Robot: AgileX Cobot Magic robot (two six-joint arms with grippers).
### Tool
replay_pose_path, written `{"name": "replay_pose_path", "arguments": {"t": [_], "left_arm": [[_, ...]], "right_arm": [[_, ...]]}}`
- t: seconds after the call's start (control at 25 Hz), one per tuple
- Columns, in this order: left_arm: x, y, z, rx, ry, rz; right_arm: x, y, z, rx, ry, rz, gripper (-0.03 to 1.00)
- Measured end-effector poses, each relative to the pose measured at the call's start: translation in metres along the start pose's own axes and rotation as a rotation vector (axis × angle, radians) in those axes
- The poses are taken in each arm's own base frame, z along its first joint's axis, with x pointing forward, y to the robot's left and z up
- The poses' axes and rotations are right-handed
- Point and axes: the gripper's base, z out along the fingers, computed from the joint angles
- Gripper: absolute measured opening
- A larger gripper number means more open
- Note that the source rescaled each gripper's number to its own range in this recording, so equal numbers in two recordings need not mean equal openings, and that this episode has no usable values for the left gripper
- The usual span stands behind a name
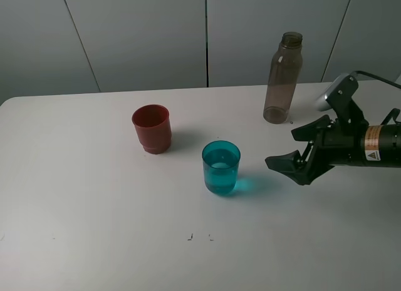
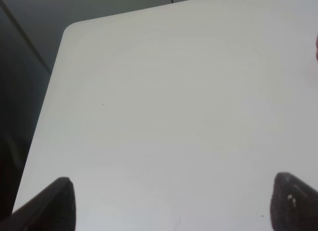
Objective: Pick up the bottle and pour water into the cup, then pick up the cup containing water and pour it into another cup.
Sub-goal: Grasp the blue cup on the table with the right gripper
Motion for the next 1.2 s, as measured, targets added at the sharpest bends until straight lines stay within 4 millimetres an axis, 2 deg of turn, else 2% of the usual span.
{"name": "replay_pose_path", "arguments": {"t": [0.24, 0.48, 0.84, 1.2], "left_arm": [[0.000, 0.000, 0.000, 0.000, 0.000, 0.000], [0.000, 0.000, 0.000, 0.000, 0.000, 0.000], [0.000, 0.000, 0.000, 0.000, 0.000, 0.000], [0.000, 0.000, 0.000, 0.000, 0.000, 0.000]], "right_arm": [[-0.005, 0.017, 0.007, -0.082, -0.004, -0.064, 0.86], [0.001, 0.028, 0.016, -0.170, 0.020, -0.105, 0.86], [0.009, 0.035, 0.032, -0.190, 0.021, -0.132, 0.86], [-0.001, 0.035, 0.044, -0.168, -0.010, -0.142, 0.86]]}}
